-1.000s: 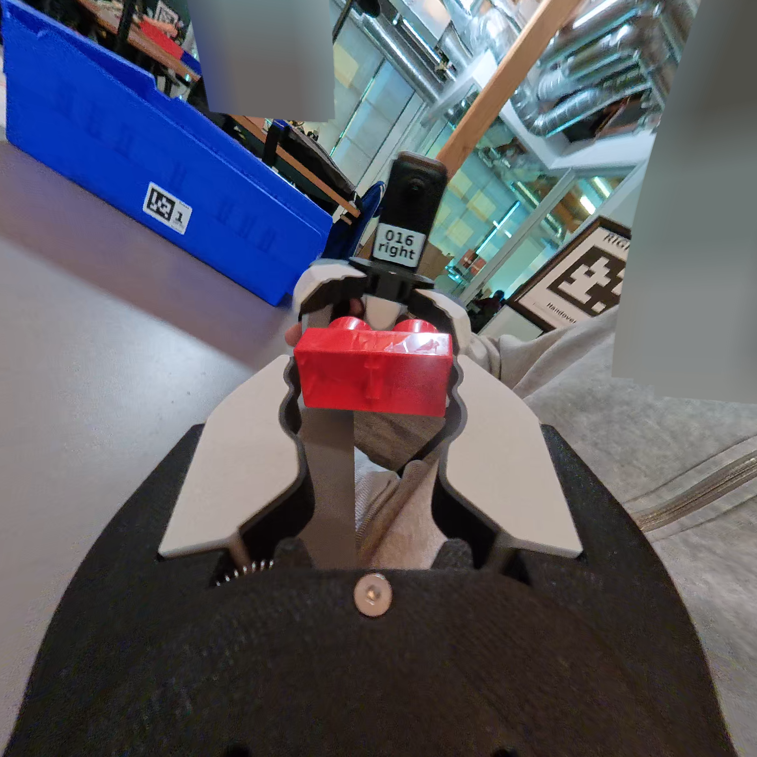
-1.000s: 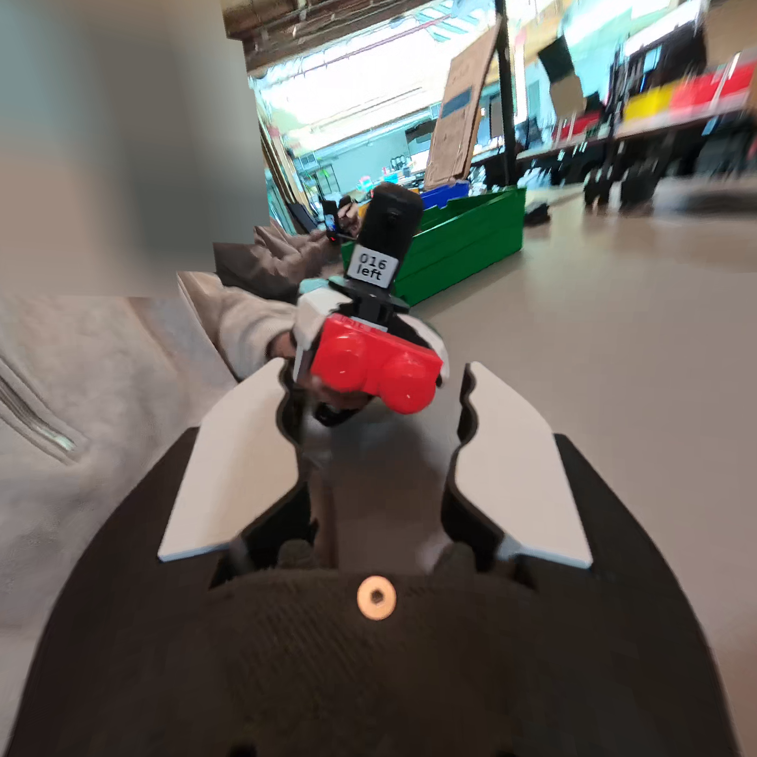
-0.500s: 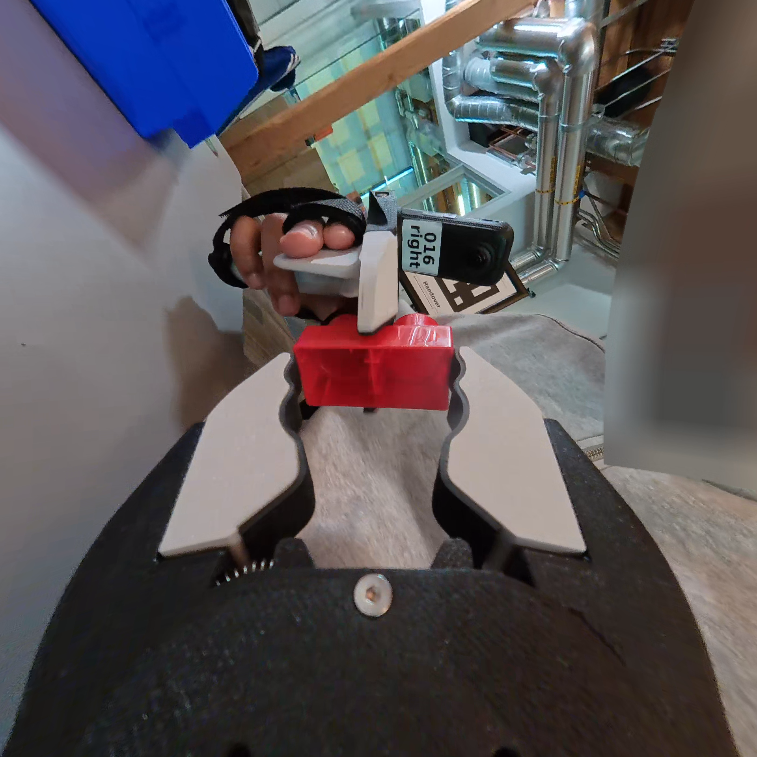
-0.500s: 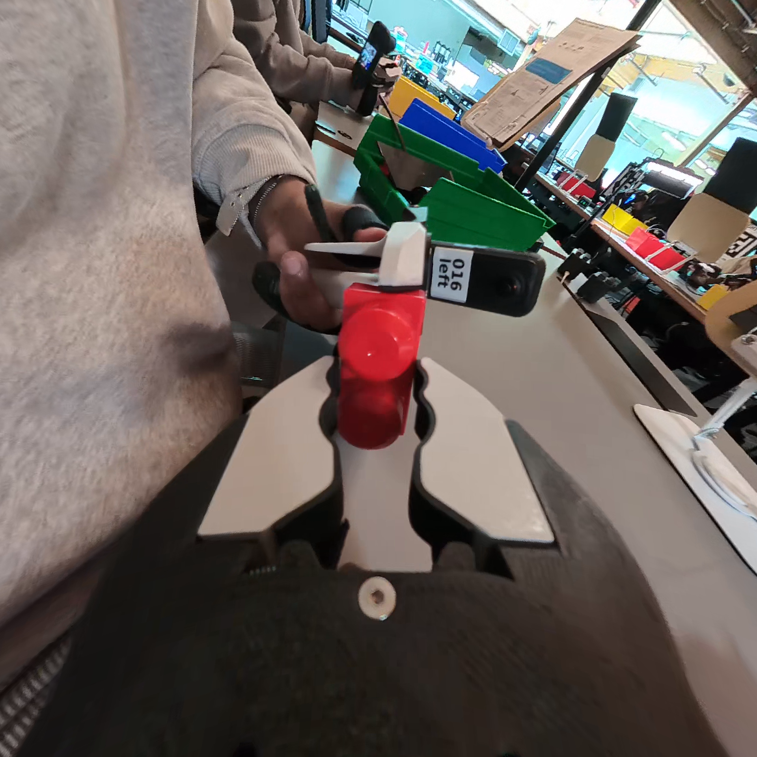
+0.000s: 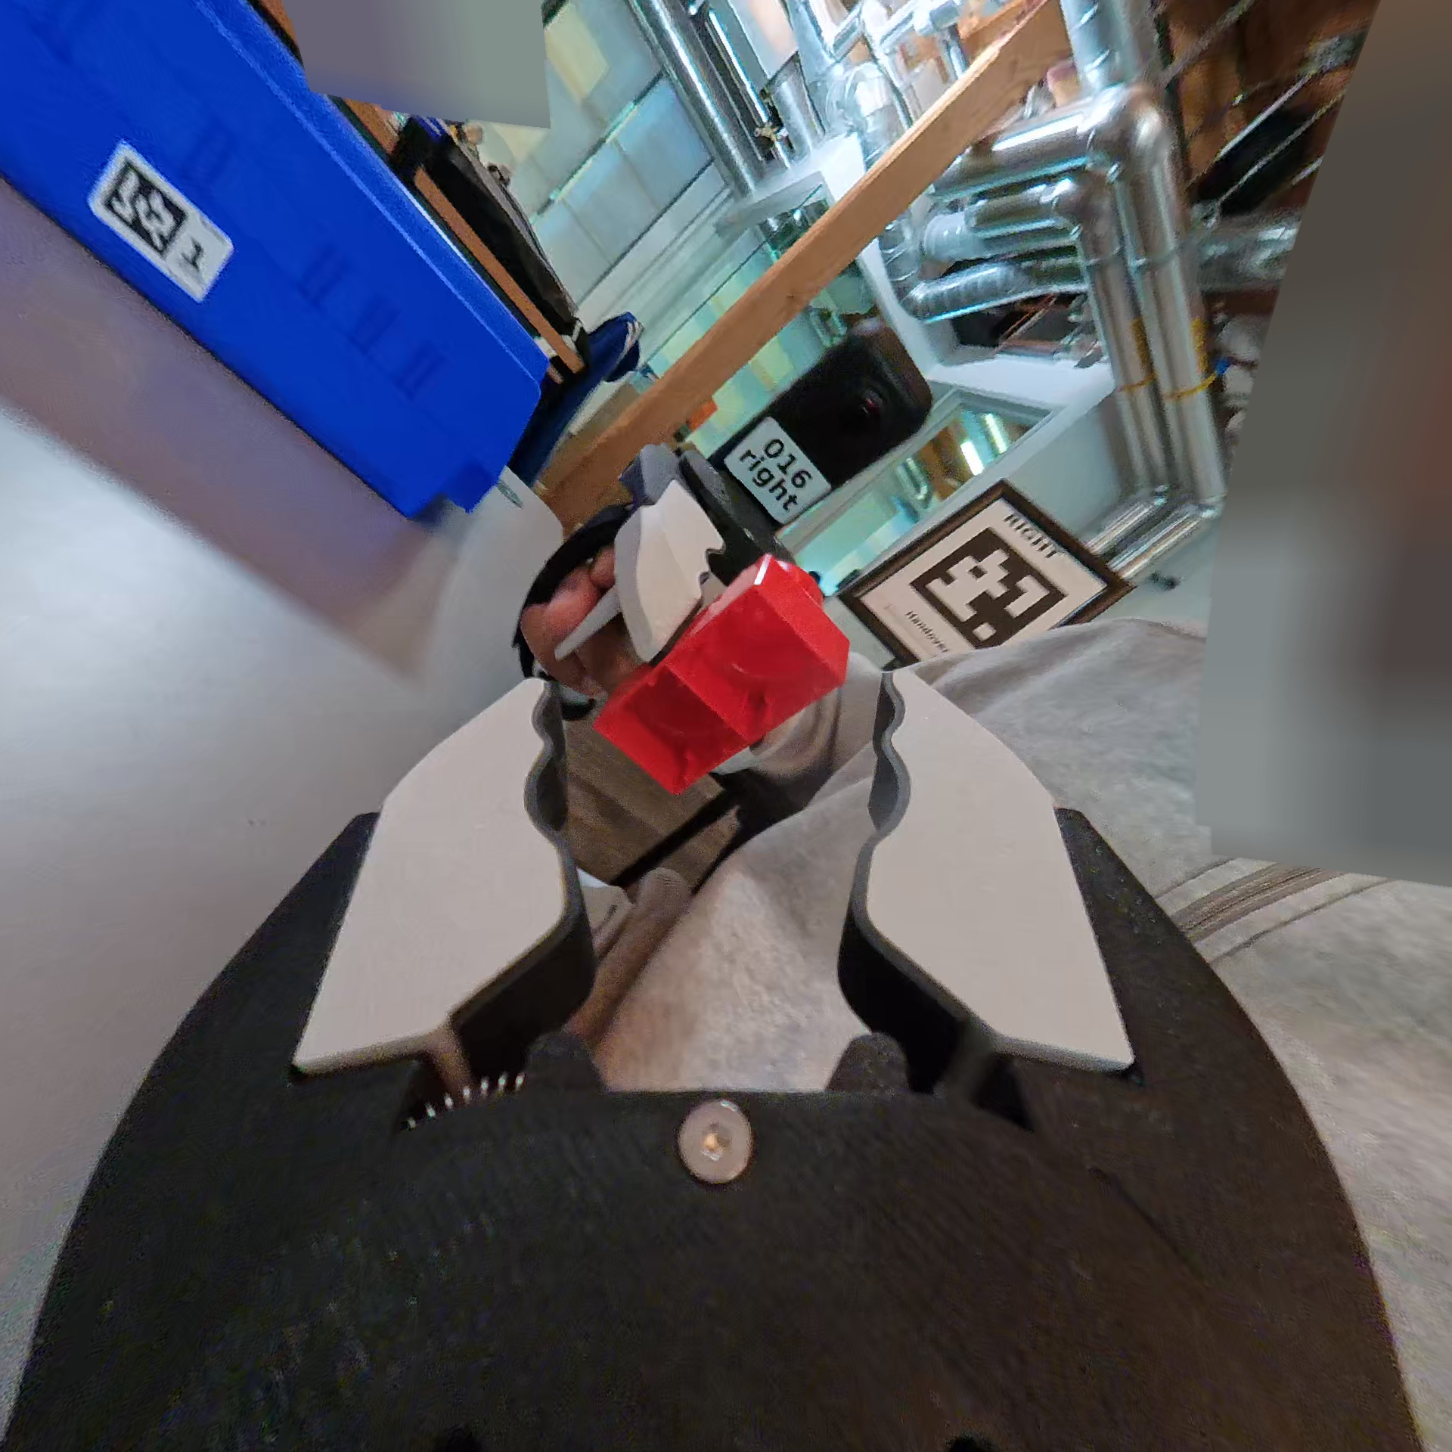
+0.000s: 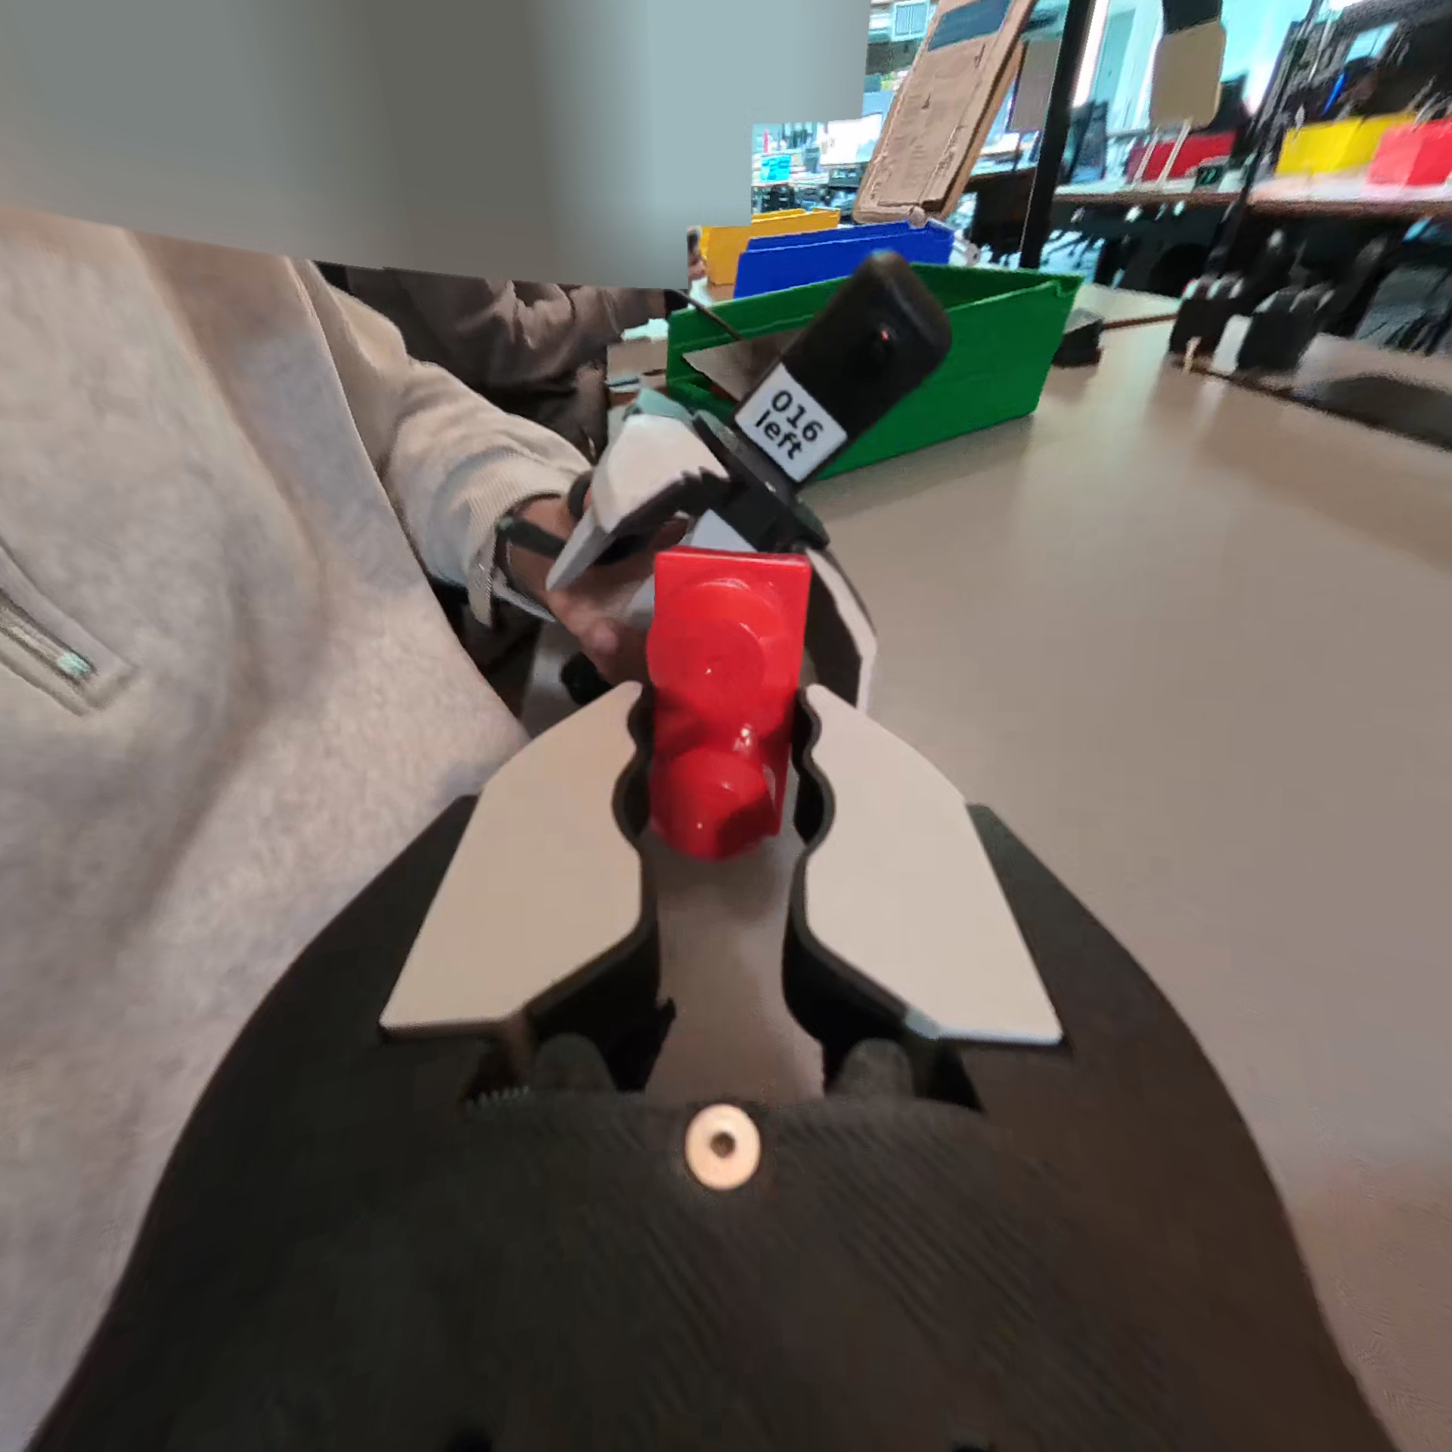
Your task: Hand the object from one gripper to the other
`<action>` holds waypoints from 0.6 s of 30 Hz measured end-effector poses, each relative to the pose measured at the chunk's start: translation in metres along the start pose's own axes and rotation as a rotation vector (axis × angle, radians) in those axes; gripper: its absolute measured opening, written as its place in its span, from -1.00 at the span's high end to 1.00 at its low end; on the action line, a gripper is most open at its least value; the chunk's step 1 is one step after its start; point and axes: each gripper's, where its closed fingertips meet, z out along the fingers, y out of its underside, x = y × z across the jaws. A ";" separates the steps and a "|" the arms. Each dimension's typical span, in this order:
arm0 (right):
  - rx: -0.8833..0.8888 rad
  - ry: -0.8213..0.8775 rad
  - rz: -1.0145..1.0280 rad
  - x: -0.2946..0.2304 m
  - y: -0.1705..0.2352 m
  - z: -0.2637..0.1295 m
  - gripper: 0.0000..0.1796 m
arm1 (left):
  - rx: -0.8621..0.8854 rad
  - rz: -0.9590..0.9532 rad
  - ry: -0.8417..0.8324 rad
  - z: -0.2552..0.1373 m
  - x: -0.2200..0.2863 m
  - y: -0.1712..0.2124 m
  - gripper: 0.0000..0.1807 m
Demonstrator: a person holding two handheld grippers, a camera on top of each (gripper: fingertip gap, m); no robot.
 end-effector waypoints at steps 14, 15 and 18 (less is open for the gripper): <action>-0.136 -0.171 0.281 -0.020 0.023 0.012 0.62 | -0.126 0.372 -0.122 0.001 0.008 0.008 0.47; -0.160 -0.181 0.306 -0.021 0.027 0.011 0.62 | -0.138 0.401 -0.140 0.000 0.009 0.006 0.46; -0.221 -0.187 0.335 -0.022 0.037 0.010 0.62 | -0.245 0.459 -0.191 -0.005 0.004 0.011 0.42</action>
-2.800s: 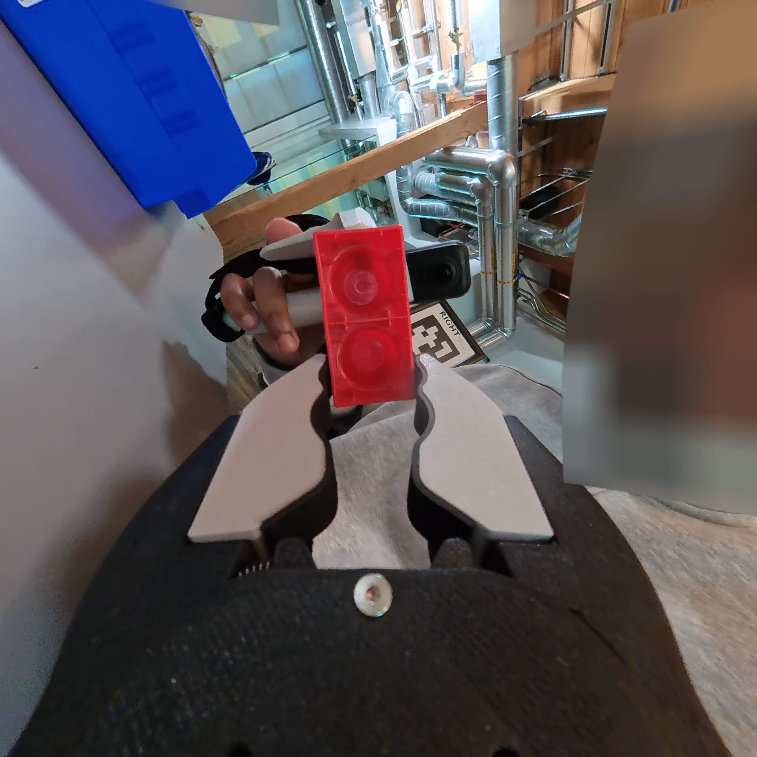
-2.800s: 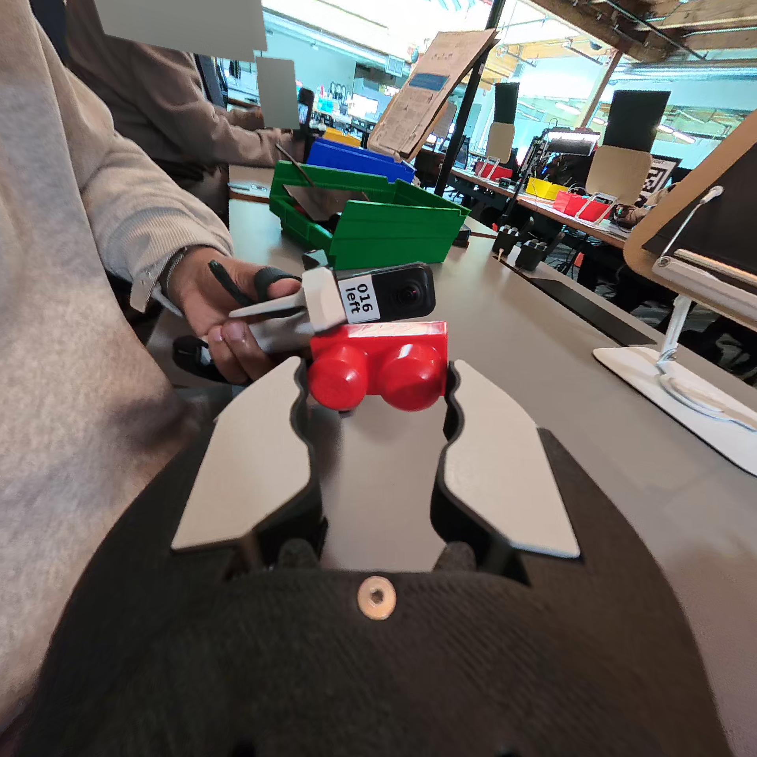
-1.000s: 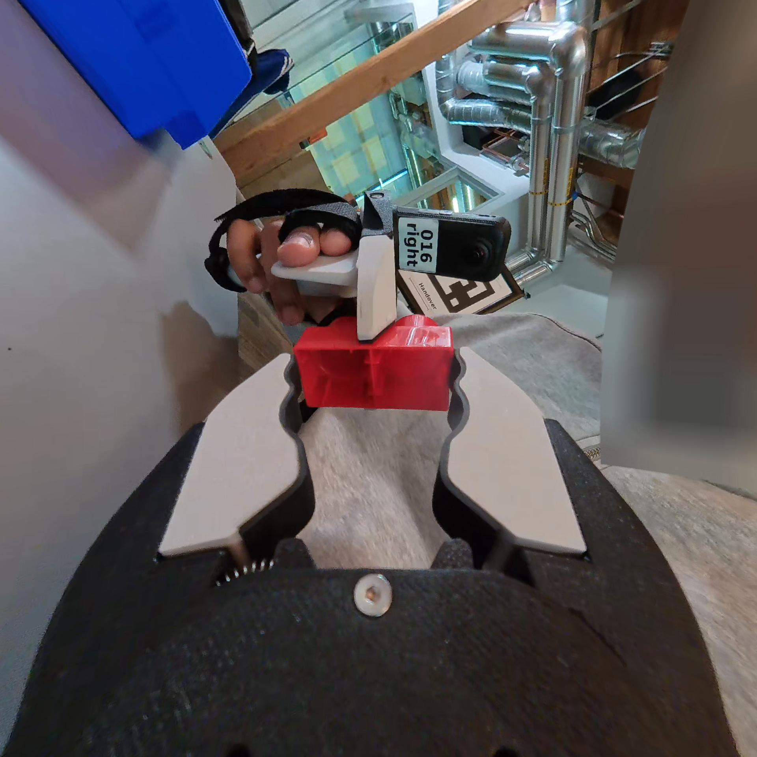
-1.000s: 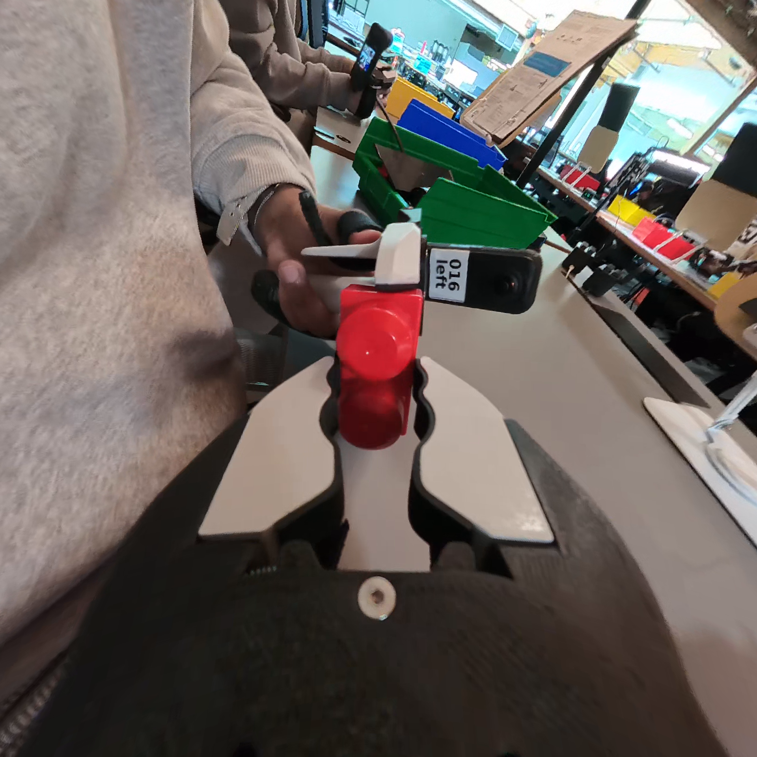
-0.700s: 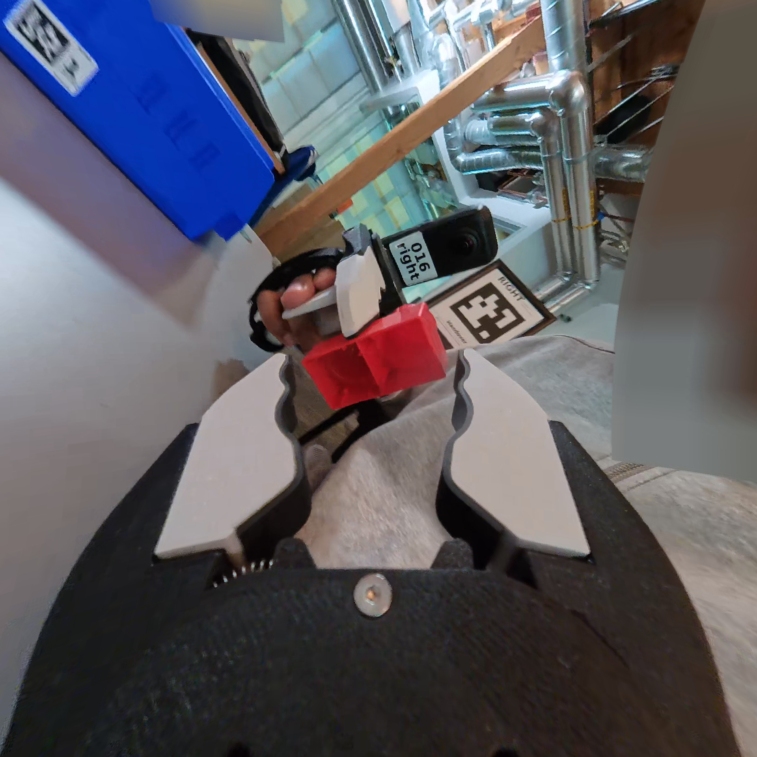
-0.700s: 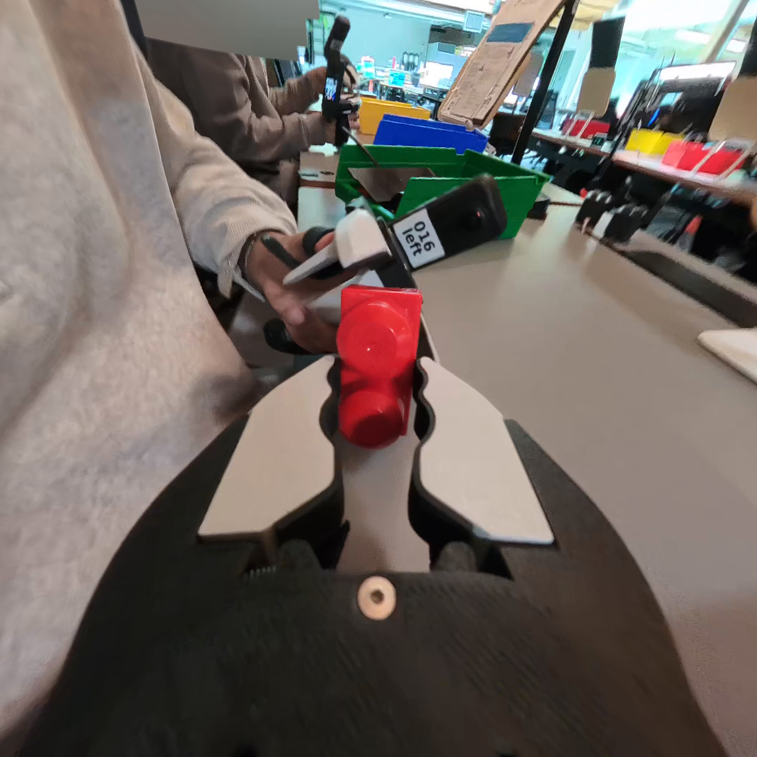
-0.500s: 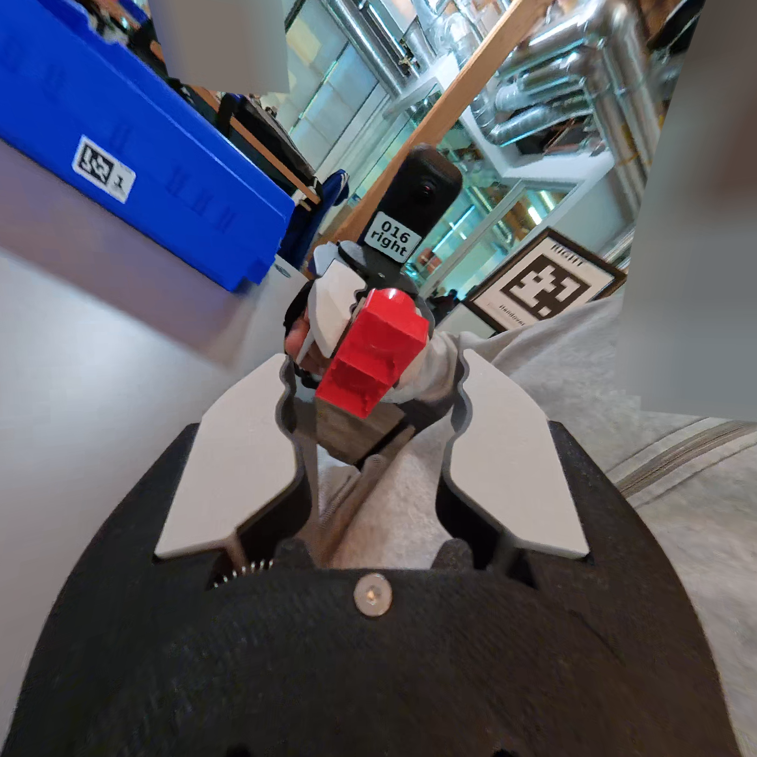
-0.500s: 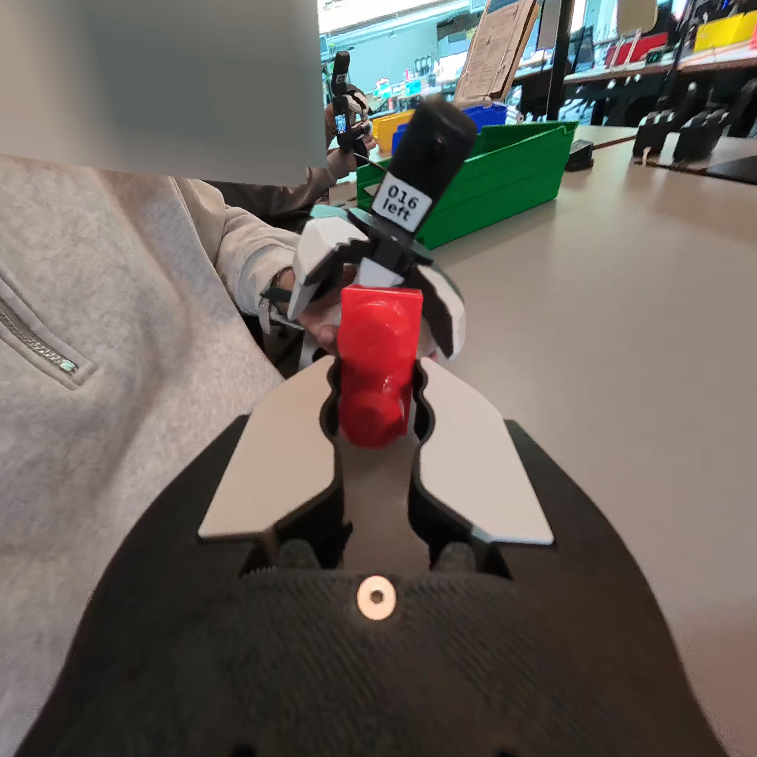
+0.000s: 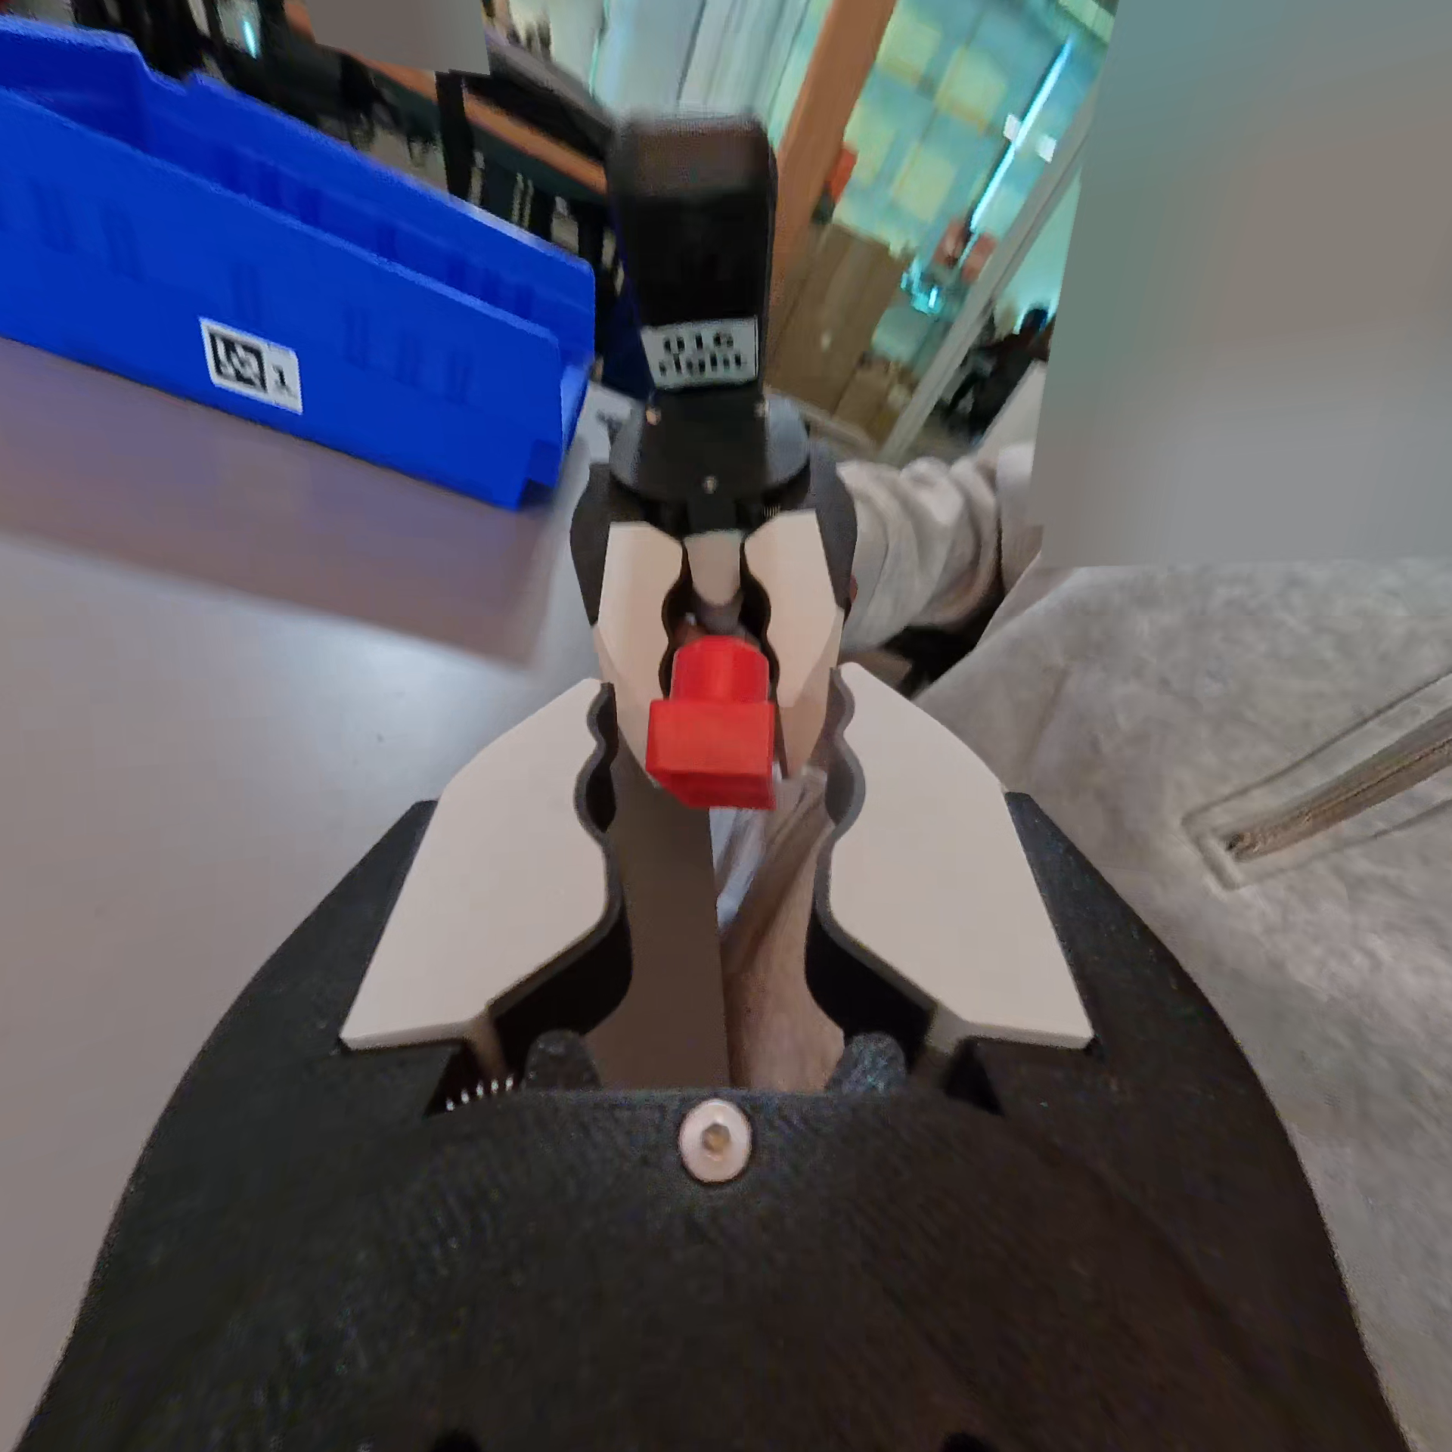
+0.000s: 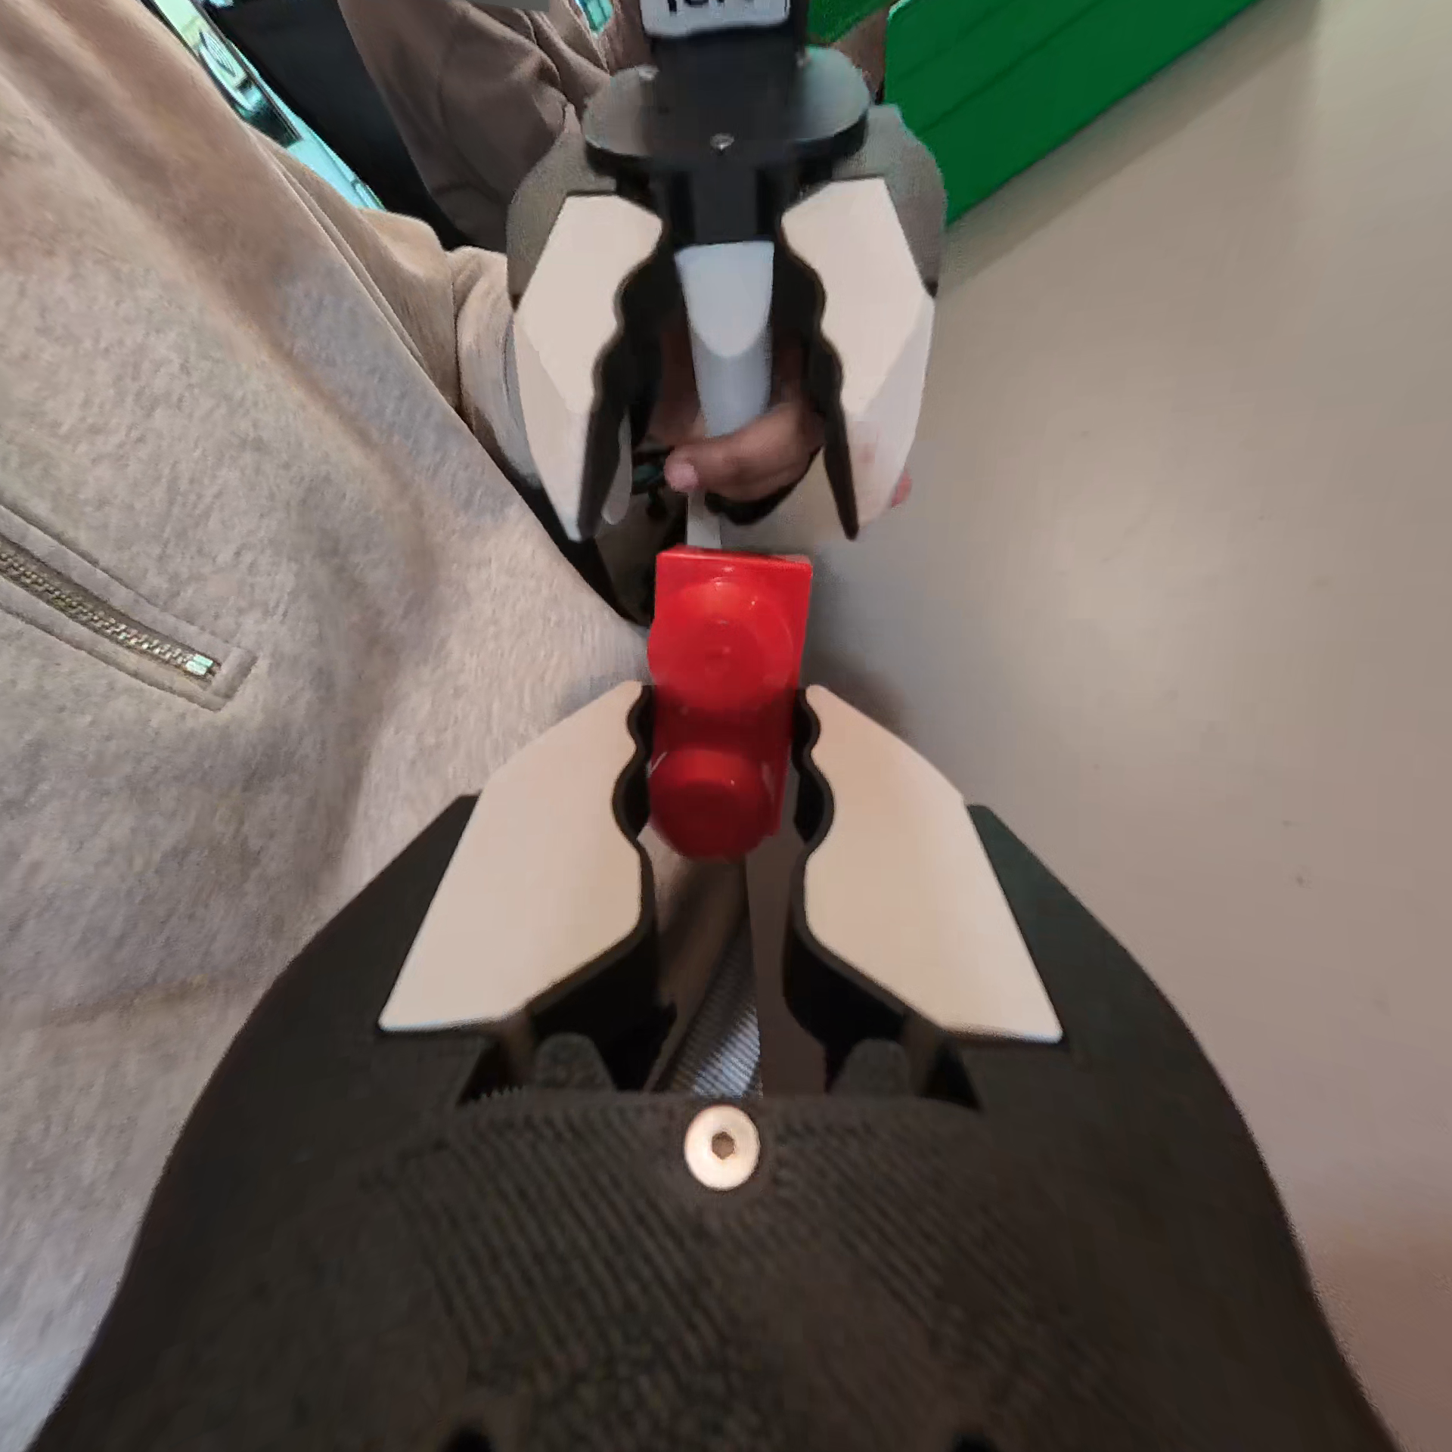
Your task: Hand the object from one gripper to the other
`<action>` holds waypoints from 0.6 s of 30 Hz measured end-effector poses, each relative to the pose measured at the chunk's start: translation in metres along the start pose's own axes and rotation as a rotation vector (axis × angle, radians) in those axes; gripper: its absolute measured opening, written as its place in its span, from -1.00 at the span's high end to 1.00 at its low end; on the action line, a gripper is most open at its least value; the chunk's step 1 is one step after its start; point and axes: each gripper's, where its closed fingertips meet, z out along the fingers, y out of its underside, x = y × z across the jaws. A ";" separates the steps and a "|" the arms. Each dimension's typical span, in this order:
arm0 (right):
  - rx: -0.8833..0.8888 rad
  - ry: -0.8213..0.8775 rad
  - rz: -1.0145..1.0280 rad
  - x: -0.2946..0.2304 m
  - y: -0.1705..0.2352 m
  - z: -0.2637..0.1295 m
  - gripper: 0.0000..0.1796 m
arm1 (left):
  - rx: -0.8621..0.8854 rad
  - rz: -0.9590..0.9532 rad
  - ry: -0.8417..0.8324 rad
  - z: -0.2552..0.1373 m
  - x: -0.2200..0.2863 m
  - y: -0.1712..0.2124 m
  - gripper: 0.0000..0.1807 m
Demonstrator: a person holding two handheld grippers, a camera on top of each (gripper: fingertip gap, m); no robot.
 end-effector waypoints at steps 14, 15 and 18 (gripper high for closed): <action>-0.239 0.090 -0.146 0.005 0.030 0.005 0.61 | -0.382 0.214 -0.102 0.019 -0.004 0.062 0.59; -0.205 0.114 -0.174 0.009 0.025 0.003 0.61 | -0.367 0.226 -0.130 0.018 -0.008 0.058 0.59; -0.066 0.196 -0.252 0.020 0.003 -0.008 0.46 | -0.264 0.191 -0.173 0.011 -0.016 0.040 0.59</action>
